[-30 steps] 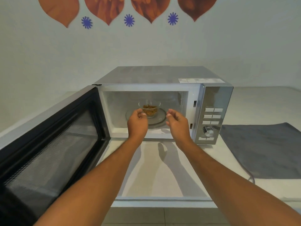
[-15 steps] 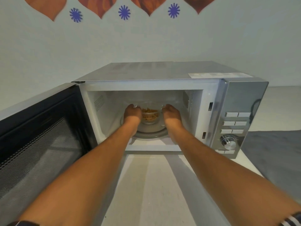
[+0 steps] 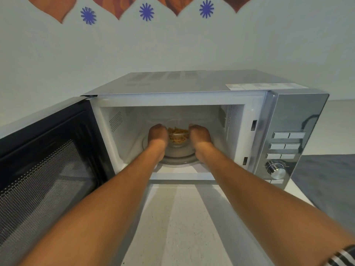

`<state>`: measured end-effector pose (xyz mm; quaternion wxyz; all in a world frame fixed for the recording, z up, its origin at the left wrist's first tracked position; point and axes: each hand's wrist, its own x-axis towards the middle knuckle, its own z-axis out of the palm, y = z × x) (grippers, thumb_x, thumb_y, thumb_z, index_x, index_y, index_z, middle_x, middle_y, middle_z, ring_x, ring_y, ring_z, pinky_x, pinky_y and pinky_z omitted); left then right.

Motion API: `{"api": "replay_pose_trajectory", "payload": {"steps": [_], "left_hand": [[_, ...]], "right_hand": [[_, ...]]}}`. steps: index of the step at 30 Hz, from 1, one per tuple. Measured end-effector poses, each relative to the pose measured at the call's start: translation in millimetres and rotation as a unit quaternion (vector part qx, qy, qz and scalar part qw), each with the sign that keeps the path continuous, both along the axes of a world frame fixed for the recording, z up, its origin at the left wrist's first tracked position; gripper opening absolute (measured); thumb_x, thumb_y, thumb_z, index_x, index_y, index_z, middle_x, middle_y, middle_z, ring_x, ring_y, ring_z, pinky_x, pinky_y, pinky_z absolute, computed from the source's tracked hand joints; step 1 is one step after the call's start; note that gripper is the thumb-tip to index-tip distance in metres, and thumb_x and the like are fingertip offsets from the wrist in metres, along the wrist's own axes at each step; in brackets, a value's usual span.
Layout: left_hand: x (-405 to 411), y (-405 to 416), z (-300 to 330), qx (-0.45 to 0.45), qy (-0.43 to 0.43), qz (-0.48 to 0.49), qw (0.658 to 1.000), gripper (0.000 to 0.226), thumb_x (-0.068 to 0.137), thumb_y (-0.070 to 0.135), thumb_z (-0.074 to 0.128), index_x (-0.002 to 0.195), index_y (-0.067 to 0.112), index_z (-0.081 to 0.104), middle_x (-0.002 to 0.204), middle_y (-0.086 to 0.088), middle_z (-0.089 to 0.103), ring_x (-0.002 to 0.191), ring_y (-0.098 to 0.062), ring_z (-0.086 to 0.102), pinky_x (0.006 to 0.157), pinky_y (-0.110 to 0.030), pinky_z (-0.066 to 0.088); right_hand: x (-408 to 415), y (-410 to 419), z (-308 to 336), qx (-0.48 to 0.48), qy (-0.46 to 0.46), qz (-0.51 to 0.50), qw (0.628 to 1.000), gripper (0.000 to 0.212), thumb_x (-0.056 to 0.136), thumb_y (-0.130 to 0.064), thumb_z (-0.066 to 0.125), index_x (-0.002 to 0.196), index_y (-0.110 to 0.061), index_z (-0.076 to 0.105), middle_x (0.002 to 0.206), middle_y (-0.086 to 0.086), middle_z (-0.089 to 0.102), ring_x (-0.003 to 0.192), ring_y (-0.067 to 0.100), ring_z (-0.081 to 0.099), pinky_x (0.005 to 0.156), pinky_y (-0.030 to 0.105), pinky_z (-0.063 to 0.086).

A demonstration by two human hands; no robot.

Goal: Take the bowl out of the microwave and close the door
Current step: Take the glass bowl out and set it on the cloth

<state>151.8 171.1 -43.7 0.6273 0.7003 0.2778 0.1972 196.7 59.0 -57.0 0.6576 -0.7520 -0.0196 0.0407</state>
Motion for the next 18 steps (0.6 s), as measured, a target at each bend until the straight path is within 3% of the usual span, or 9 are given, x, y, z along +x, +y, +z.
{"api": "replay_pose_trajectory", "payload": {"steps": [2,9,11,13,16,18], "left_hand": [[-8.5,-5.3,4.0,-0.040,-0.010,-0.007,0.999,0.021,0.100,0.017,0.039,0.109,0.016,0.058,0.106,-0.008,0.052,0.083,-0.021,0.053,0.079,-0.036,0.043],[-59.4,-35.4,18.5,-0.181,-0.087,0.041,0.979,0.019,0.095,0.016,0.047,0.097,0.009,0.065,0.090,-0.007,0.064,0.087,-0.025,0.056,0.078,-0.033,0.048],[-80.3,-49.5,18.8,-0.184,-0.101,0.039,0.977,0.024,0.095,0.011,0.045,0.105,0.005,0.066,0.103,-0.013,0.068,0.101,-0.031,0.062,0.088,-0.037,0.053],[-100.7,-64.4,16.8,-0.170,-0.098,0.038,0.980,0.037,0.096,0.006,0.041,0.126,0.004,0.062,0.128,-0.022,0.064,0.122,-0.038,0.059,0.104,-0.048,0.047],[-129.0,-84.6,8.5,-0.163,-0.096,0.037,0.981,0.045,0.100,0.004,0.039,0.141,0.013,0.054,0.139,-0.015,0.059,0.127,-0.033,0.056,0.108,-0.048,0.045],[-147.9,-98.0,-1.7,-0.148,-0.099,0.020,0.984,0.042,0.101,0.004,0.041,0.141,0.009,0.053,0.143,-0.013,0.057,0.130,-0.031,0.055,0.110,-0.049,0.044]], "right_hand": [[-6.0,-3.2,4.9,0.014,0.002,0.002,1.000,0.032,0.099,-0.027,0.042,0.079,-0.015,0.063,0.074,0.000,0.059,0.066,0.015,0.052,0.072,0.029,0.043],[-63.6,-35.3,17.0,0.084,-0.017,0.018,0.996,0.027,0.102,-0.024,0.042,0.091,-0.021,0.067,0.083,-0.002,0.068,0.076,0.012,0.060,0.058,0.023,0.042],[-84.3,-46.8,17.1,0.070,-0.033,0.023,0.997,0.029,0.105,-0.029,0.039,0.094,-0.020,0.065,0.085,-0.003,0.068,0.078,0.008,0.061,0.057,0.021,0.042],[-104.0,-59.3,14.1,0.057,-0.040,0.023,0.997,0.034,0.106,-0.033,0.037,0.103,-0.016,0.066,0.091,0.000,0.069,0.083,0.008,0.062,0.060,0.020,0.043],[-133.2,-81.5,4.4,0.055,-0.049,0.018,0.997,0.035,0.106,-0.034,0.037,0.108,-0.016,0.068,0.100,0.000,0.070,0.091,0.010,0.062,0.065,0.019,0.042],[-153.4,-100.7,-2.3,0.047,-0.059,0.014,0.997,0.033,0.105,-0.033,0.039,0.104,-0.016,0.067,0.101,-0.001,0.070,0.093,0.011,0.062,0.067,0.019,0.043]]}}
